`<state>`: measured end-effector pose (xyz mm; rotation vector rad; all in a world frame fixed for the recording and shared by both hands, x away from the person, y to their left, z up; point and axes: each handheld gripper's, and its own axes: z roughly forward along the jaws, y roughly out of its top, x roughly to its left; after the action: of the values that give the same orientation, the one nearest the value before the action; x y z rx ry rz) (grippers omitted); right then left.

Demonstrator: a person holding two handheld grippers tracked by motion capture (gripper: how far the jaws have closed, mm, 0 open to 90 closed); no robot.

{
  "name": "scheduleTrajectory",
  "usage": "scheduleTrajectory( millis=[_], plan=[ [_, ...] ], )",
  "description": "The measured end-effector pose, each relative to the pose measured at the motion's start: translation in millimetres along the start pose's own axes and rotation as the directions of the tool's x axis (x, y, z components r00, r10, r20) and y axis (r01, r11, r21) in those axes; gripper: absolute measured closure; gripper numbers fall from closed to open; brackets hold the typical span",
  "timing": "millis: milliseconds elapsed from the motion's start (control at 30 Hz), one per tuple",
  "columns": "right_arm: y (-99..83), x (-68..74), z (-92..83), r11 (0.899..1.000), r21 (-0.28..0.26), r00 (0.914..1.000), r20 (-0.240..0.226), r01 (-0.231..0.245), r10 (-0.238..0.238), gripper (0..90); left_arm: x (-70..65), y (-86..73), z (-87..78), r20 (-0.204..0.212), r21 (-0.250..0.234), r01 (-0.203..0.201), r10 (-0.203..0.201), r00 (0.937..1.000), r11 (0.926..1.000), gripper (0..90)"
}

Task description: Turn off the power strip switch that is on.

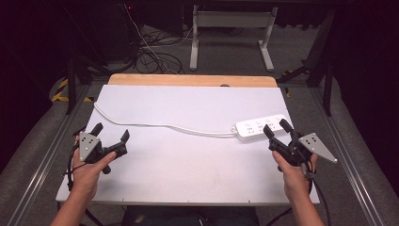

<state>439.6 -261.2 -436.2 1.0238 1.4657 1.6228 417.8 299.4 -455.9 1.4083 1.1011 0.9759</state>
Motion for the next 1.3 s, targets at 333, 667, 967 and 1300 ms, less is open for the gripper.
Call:
scheduleTrajectory(
  millis=[333,667,967,1300],
  plan=[
    [0.7,1.1,1.8,1.000,0.006,1.0000,0.004,0.000,0.000,2.1,0.2,-0.2,-0.7,-0.001,-0.003,0.002,-0.002,1.0000,1.0000,4.1],
    [-0.7,3.5,5.4,0.999,0.027,0.9996,-0.014,0.025,-0.025,2.2,1.4,-0.5,-2.3,-0.004,0.001,0.006,-0.006,1.0000,1.0000,4.1],
    [-1.5,2.2,2.8,0.999,0.040,0.9997,-0.010,0.022,-0.021,3.4,-0.3,0.0,-0.5,0.003,0.000,0.002,-0.002,1.0000,1.0000,4.1],
    [-1.9,2.0,1.9,0.999,0.043,0.9996,-0.011,0.025,-0.024,4.2,-1.3,0.1,0.5,0.009,0.001,0.000,0.000,1.0000,1.0000,4.2]
  ],
)
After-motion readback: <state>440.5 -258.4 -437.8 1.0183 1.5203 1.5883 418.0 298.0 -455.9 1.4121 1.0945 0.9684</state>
